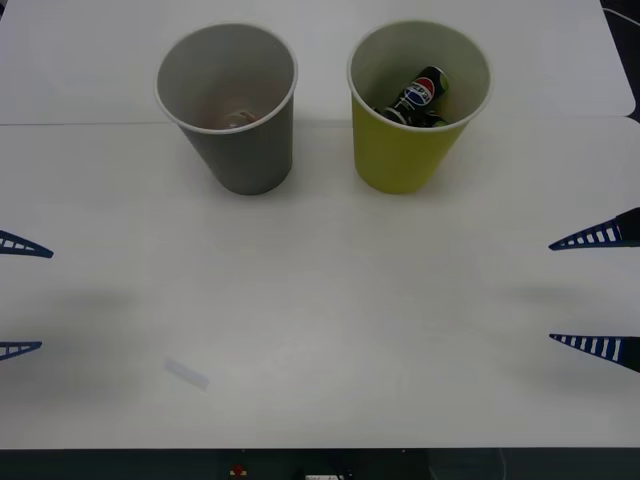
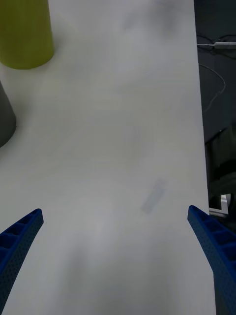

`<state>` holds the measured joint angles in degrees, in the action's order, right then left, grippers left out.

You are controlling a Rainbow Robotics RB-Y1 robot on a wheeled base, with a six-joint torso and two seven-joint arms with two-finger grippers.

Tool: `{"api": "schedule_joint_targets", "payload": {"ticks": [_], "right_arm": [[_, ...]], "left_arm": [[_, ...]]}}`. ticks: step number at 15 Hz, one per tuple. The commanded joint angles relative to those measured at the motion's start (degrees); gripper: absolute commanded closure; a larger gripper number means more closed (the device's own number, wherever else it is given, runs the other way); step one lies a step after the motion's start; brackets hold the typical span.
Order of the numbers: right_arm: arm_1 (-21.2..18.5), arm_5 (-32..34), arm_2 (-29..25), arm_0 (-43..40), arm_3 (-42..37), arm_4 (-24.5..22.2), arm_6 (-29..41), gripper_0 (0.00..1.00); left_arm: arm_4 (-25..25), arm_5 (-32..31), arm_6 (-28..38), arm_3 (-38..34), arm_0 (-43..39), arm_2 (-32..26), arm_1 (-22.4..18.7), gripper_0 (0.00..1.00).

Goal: Put the can into the green bin and the plastic bottle into the gray bin

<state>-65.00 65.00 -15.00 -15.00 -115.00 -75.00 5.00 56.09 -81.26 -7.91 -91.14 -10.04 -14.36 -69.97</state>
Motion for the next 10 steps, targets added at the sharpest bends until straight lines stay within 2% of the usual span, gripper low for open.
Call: {"api": "schedule_joint_targets", "payload": {"ticks": [1,10], "right_arm": [[0.0,0.0,0.0,0.0,0.0,0.0,0.0,0.00],[0.0,0.0,0.0,0.0,0.0,0.0,0.0,0.00]], "left_arm": [[0.2,0.3,-1.1,-1.4,-1.5,-0.2,-0.1,0.00],[0.7,1.5,-2.5,-2.5,-1.6,-0.2,0.0,0.00]]}}
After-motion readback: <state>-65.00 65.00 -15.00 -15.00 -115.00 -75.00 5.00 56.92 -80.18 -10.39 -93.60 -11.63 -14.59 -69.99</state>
